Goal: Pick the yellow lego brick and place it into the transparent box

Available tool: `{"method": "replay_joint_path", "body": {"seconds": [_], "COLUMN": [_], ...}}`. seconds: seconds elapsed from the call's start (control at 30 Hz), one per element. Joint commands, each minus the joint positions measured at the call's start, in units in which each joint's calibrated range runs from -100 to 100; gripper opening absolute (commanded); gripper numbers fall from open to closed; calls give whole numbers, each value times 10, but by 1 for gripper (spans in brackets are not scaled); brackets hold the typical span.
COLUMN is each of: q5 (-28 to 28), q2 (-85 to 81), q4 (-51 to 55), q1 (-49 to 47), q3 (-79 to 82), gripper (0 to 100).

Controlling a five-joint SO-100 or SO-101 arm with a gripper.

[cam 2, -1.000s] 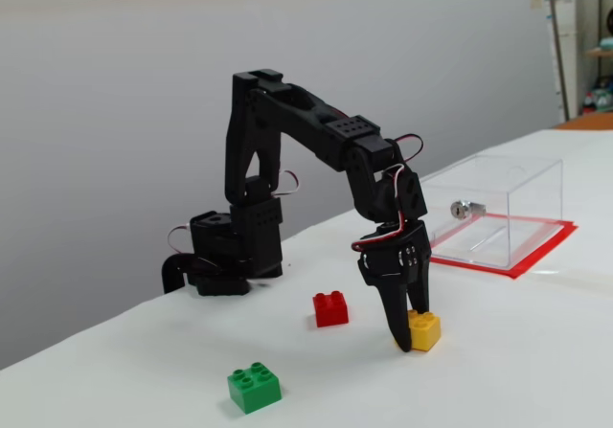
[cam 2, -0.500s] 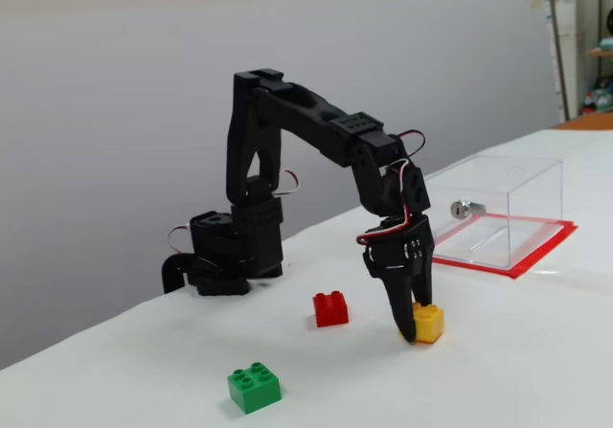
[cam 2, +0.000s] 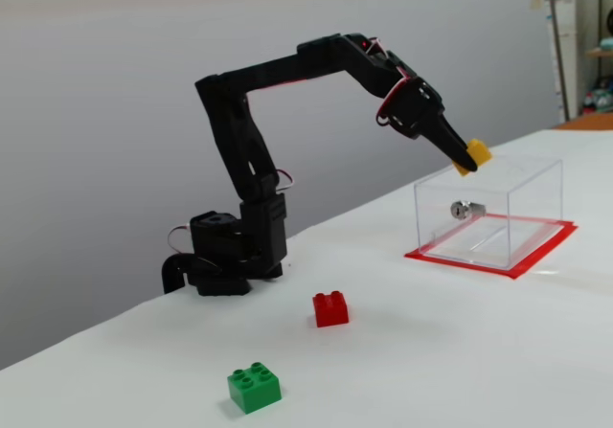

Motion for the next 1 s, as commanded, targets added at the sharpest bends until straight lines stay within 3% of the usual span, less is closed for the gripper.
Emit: {"method": "replay_joint_path", "body": {"seconds": [0.0,0.4,0.97], "q5": [2,2,2], "q2": [-43,-9,72], "q4": [-1,-30,-95], "q1": [-79,-306,-338], "q3": [-22,-22,-78], "gripper": [7,8,8]}}
